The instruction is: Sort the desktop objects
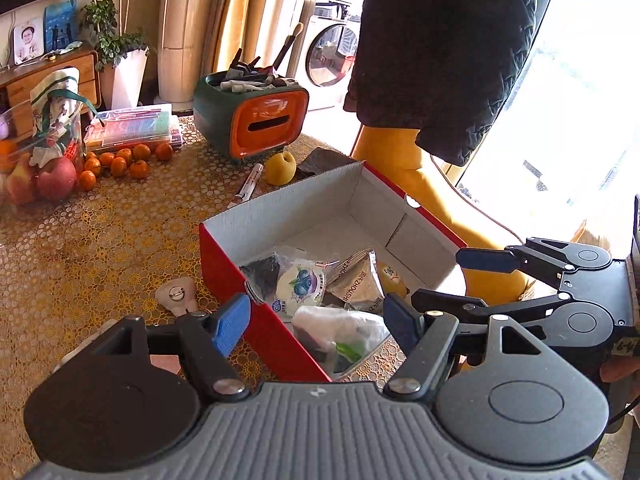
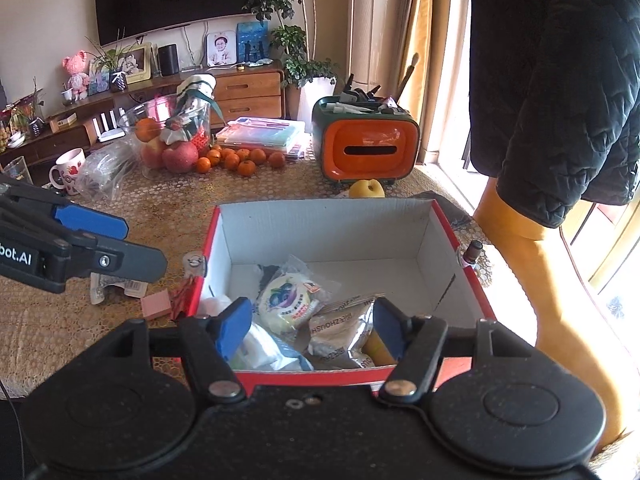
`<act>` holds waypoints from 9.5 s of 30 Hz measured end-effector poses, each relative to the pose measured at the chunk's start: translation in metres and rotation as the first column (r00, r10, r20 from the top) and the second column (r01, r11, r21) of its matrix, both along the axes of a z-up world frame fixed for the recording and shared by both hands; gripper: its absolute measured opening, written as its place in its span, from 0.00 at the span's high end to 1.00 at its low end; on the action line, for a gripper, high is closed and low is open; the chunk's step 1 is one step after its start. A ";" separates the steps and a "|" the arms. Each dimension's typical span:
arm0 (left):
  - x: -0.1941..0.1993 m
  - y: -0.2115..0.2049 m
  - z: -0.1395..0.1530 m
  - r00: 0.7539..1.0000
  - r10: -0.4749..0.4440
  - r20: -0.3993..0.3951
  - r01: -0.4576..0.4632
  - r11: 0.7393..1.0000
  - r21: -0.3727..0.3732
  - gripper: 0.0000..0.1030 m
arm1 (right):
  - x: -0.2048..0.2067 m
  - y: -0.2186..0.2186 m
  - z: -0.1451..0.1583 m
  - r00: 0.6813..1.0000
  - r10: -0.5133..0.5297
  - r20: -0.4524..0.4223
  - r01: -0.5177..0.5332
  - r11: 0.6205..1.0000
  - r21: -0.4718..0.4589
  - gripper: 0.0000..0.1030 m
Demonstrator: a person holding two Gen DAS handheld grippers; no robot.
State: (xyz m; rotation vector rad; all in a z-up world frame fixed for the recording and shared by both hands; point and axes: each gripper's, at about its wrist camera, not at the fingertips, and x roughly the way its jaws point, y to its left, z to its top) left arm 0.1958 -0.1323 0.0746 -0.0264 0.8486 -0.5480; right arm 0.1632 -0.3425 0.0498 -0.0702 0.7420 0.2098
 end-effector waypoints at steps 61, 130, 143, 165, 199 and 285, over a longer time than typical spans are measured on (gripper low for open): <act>0.013 0.184 -0.143 0.987 0.125 0.102 -0.133 0.988 0.079 0.01 | 0.037 0.166 -0.090 0.993 0.099 -0.062 -0.094 0.993 0.076 0.17; 0.004 0.156 -0.114 0.968 0.214 0.129 -0.223 0.973 0.057 0.35 | 0.031 0.149 -0.076 0.971 -0.240 -0.007 0.232 0.929 0.288 0.90; -0.037 0.110 -0.052 0.968 0.180 0.173 -0.190 0.981 0.046 0.35 | -0.007 0.093 -0.030 0.970 -0.240 0.037 0.216 0.921 0.323 0.90; -0.033 -0.035 -0.033 0.981 -0.027 0.193 0.016 0.998 0.059 0.35 | -0.011 -0.021 -0.018 0.948 -0.311 0.074 0.282 0.923 0.262 0.90; 0.103 -0.113 -0.113 0.999 -0.038 0.015 0.035 0.984 0.177 0.35 | 0.107 -0.068 -0.102 0.939 -0.331 -0.093 0.342 0.929 0.145 0.90; -0.024 0.108 -0.136 0.980 0.093 0.176 -0.110 0.989 0.093 0.00 | 0.044 0.162 -0.065 0.995 0.092 -0.039 -0.090 0.995 0.046 0.23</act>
